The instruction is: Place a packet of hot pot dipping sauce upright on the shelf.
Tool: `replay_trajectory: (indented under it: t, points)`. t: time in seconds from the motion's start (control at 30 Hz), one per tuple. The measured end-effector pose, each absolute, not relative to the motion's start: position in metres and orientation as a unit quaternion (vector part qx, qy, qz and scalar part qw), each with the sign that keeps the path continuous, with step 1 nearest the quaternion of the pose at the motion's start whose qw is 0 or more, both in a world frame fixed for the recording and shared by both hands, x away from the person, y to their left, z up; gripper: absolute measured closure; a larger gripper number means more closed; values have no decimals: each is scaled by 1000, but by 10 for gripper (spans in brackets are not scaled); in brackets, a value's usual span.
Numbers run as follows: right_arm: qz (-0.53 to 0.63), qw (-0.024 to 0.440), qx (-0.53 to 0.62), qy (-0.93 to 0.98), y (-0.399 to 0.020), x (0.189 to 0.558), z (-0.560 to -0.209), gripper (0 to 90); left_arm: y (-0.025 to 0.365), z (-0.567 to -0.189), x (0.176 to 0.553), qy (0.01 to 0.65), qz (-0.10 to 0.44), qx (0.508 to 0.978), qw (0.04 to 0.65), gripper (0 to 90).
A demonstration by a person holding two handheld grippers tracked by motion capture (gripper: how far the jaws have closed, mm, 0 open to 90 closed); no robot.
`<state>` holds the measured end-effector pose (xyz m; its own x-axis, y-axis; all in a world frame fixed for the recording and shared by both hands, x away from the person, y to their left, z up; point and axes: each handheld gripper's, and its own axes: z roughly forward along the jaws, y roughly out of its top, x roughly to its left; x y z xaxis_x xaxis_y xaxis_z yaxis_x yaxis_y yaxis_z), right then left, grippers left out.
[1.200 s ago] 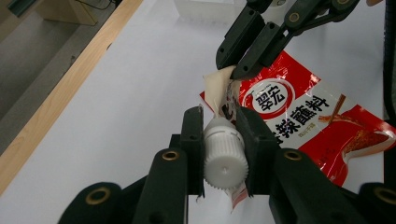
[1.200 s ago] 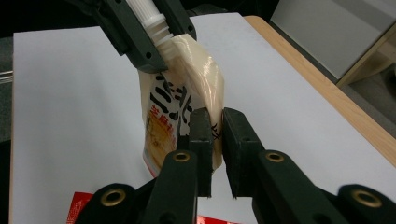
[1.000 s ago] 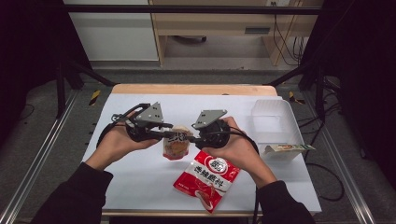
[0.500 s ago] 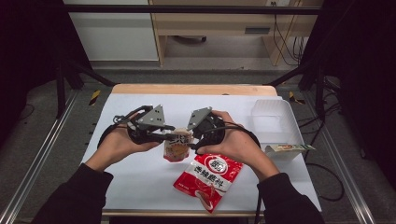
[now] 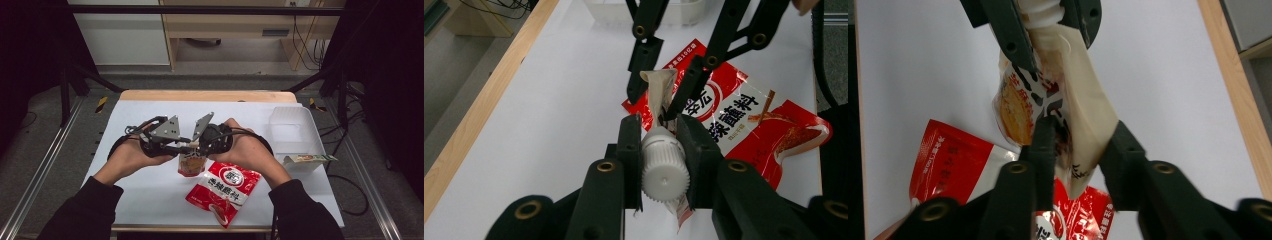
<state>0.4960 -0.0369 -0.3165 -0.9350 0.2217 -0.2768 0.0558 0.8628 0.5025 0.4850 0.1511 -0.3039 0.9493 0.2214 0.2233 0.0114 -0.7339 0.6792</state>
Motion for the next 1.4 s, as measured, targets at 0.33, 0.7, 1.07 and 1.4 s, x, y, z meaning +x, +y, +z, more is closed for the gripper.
replay_trajectory:
  t: [0.33,0.7,1.07,1.4]
  points:
    - [250,169,82,950,-35,496,-314,876,157,-308,488,88,135,909,385,721]
    - [248,178,102,947,-51,500,-307,877,176,-317,480,127,161,887,414,265]
    - [255,186,109,942,-74,506,-298,879,200,-363,480,197,163,875,410,111]
    - [263,210,115,935,-98,512,-281,879,224,-408,480,241,172,862,411,104]
